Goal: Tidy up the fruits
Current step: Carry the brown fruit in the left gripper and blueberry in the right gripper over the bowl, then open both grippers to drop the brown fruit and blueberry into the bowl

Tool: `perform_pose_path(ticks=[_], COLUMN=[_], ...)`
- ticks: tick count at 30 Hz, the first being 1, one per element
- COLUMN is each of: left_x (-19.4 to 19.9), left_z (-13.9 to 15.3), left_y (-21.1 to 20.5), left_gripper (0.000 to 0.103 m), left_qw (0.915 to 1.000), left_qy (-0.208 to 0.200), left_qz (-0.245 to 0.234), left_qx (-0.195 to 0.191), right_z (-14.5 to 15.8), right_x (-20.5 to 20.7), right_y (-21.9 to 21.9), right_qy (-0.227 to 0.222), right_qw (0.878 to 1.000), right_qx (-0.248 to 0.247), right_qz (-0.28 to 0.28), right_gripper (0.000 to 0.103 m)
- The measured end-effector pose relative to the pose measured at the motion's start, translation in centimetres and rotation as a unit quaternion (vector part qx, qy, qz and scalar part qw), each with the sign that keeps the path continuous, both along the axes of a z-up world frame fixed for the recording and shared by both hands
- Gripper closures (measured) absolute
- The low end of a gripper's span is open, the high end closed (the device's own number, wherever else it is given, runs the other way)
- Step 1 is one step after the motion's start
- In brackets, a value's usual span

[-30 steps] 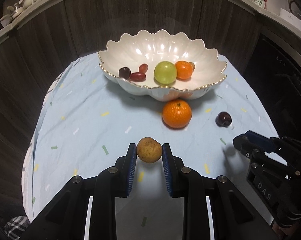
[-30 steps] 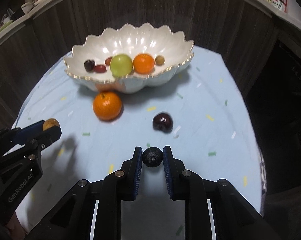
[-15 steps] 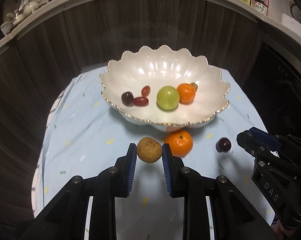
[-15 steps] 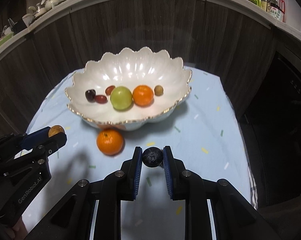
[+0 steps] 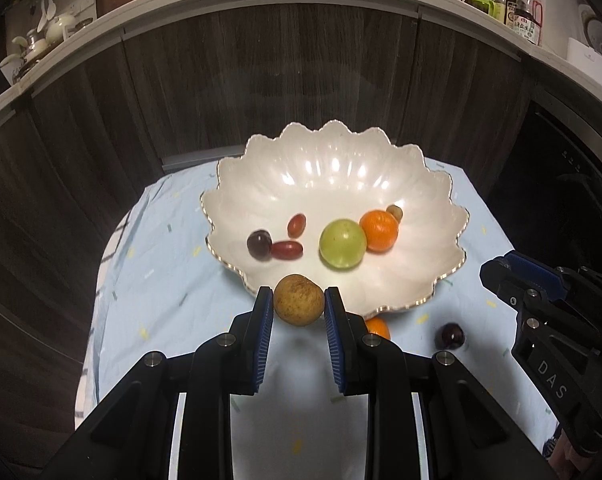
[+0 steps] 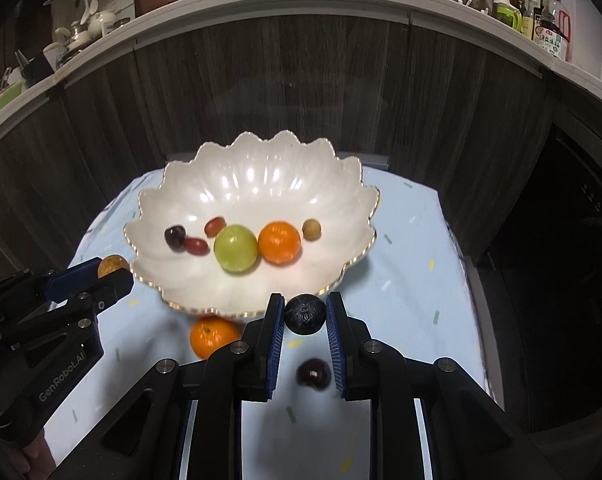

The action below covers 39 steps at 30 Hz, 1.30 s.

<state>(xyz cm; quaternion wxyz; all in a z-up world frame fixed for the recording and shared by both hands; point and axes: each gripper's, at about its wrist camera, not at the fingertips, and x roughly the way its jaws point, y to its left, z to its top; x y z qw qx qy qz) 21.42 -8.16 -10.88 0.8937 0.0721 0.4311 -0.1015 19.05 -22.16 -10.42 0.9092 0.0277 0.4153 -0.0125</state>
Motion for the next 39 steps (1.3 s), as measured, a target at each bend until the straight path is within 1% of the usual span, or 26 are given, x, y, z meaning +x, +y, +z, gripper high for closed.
perform_pose_path(ticks=[10,18,29,31,33,36,38,39], left_x=[2.4,4.8,5.9,6.0,6.0,5.9,5.8,5.8], left_z=[0.0,-1.1,-3.1,-3.3,-3.3,-3.2,-3.1,-3.1], left_y=[-0.3,-0.3,-0.4,-0.4,-0.3,-0.2,-0.2,-0.1], left_gripper=[0.077,0.077,0.076,0.073,0.064,0.059,0.055,0.052], left_qw=[1.0,0.9999,0.9996,0.9997,0.9996,0.9996,0.9997,0.9997], left_qy=[0.0,0.007,0.026,0.025,0.025,0.024,0.022,0.022], left_qz=[0.002,0.008,0.006,0.007,0.01,0.012,0.014,0.015], left_qx=[-0.001,-0.001,0.002,0.001,0.0,0.0,0.0,0.0], right_z=[0.0,-0.6,-3.0,-3.3,-3.4,-3.2,-3.1,-3.0], right_x=[2.7,4.6,6.1,6.3,6.3,6.4,6.4,6.4], right_y=[-0.5,-0.6,-0.4,-0.3,-0.3,-0.4,-0.4,-0.5], right_qy=[-0.003,0.004,0.032,0.034,0.035,0.034,0.033,0.031], right_qw=[1.0,1.0,0.999,0.999,0.999,0.999,0.999,0.999], right_qx=[0.005,0.008,0.016,0.016,0.016,0.015,0.013,0.012], right_qz=[0.001,0.005,0.012,0.014,0.013,0.012,0.011,0.01], right_gripper=[0.081,0.081,0.081,0.081,0.08,0.08,0.077,0.071])
